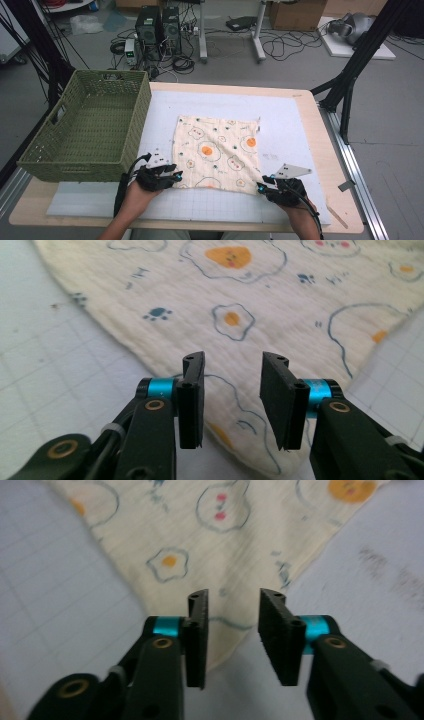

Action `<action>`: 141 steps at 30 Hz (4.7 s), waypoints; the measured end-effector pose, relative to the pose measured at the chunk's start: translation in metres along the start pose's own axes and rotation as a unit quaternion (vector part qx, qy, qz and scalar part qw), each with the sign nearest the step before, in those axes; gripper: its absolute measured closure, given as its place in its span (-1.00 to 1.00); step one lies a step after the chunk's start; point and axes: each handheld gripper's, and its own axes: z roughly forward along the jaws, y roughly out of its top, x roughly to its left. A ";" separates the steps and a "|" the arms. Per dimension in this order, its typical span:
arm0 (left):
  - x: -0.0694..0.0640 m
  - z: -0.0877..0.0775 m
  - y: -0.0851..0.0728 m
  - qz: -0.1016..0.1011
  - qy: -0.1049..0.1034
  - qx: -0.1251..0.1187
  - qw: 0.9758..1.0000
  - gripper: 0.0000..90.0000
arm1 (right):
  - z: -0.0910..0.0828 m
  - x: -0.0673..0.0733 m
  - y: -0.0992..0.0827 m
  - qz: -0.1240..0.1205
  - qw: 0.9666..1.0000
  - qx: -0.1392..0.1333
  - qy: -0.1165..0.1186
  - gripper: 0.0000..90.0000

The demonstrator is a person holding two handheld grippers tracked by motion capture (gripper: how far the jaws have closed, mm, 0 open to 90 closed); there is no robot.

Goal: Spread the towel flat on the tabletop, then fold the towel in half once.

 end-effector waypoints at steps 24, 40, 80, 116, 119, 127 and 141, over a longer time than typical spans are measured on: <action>-0.003 -0.025 -0.021 0.022 -0.024 0.011 0.999 0.97 | 0.085 -0.066 0.064 0.075 0.987 0.042 -0.135 0.86; 0.023 -0.011 0.016 -0.043 0.023 -0.091 0.995 -0.04 | 0.012 -0.027 0.008 0.038 0.998 -0.034 -0.028 0.26; 0.032 -0.002 0.024 -0.051 0.029 -0.163 0.985 -0.51 | -0.029 -0.037 -0.005 0.059 0.985 -0.141 -0.084 -0.74; 0.035 -0.001 0.026 -0.065 0.042 -0.155 0.985 -0.50 | -0.021 -0.035 -0.005 0.056 0.987 -0.123 -0.091 -0.75; 0.036 -0.003 0.028 -0.073 0.046 -0.156 0.984 -0.50 | -0.019 -0.036 -0.005 0.059 0.987 -0.125 -0.086 -0.75; 0.040 0.001 0.038 -0.085 0.052 -0.149 0.984 -0.50 | -0.014 -0.035 -0.001 0.058 0.987 -0.124 -0.079 -0.75; 0.062 0.034 0.075 -0.105 0.054 -0.127 0.985 -0.52 | -0.009 -0.036 -0.001 0.061 0.988 -0.120 -0.073 -0.75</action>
